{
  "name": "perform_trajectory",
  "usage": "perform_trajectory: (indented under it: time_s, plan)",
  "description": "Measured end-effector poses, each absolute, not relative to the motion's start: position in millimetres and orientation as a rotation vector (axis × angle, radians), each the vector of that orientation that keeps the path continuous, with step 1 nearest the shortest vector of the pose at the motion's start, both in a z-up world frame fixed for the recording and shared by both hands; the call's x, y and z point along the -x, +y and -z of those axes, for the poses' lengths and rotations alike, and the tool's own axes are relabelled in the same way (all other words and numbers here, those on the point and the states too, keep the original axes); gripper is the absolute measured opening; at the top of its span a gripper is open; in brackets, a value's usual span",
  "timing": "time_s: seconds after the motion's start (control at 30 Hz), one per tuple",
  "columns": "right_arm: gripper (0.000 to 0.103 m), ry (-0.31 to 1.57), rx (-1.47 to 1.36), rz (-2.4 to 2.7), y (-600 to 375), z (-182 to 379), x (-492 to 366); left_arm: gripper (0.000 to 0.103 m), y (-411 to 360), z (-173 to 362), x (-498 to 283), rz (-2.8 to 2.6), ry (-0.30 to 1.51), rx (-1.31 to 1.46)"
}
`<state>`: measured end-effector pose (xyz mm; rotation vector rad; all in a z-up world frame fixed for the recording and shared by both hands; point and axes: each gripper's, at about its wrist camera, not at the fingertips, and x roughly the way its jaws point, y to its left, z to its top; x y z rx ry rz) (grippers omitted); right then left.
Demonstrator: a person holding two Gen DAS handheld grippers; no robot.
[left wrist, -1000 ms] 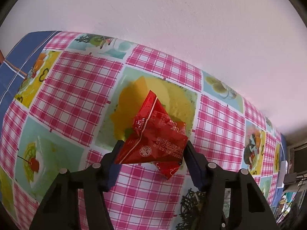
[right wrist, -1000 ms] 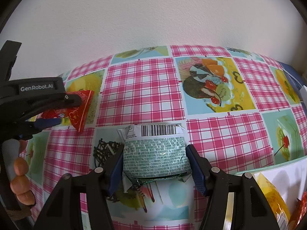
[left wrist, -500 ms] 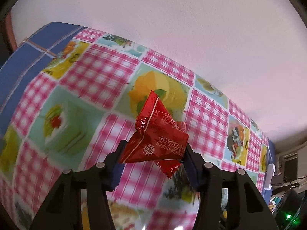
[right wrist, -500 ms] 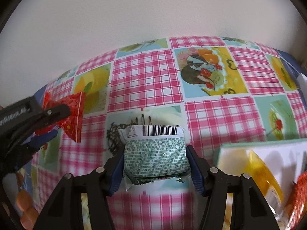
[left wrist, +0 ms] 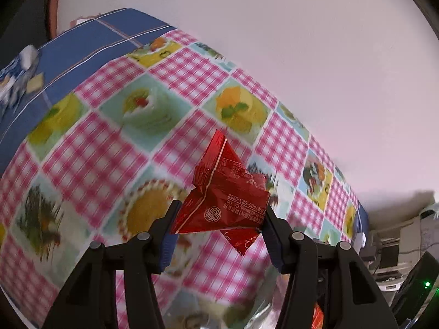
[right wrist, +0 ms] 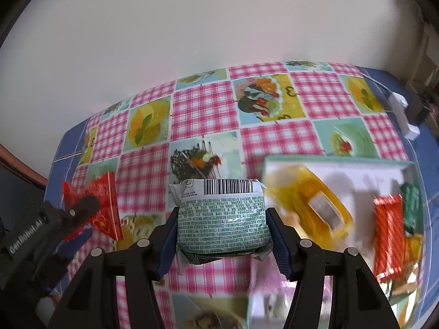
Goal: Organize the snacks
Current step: 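Carry the green-white pouch and red candy bag over the tray with both tools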
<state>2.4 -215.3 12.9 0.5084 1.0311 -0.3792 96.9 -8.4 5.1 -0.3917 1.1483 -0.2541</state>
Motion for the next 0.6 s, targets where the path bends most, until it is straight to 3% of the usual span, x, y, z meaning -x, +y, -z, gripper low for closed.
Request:
perform_trajectory:
  time_s: [0.6]
  plan:
    - [0.063, 1.04, -0.564, 0.472, -222, -1, 97, 0.057, -6, 5, -19, 0.322, 1.174, 0.334]
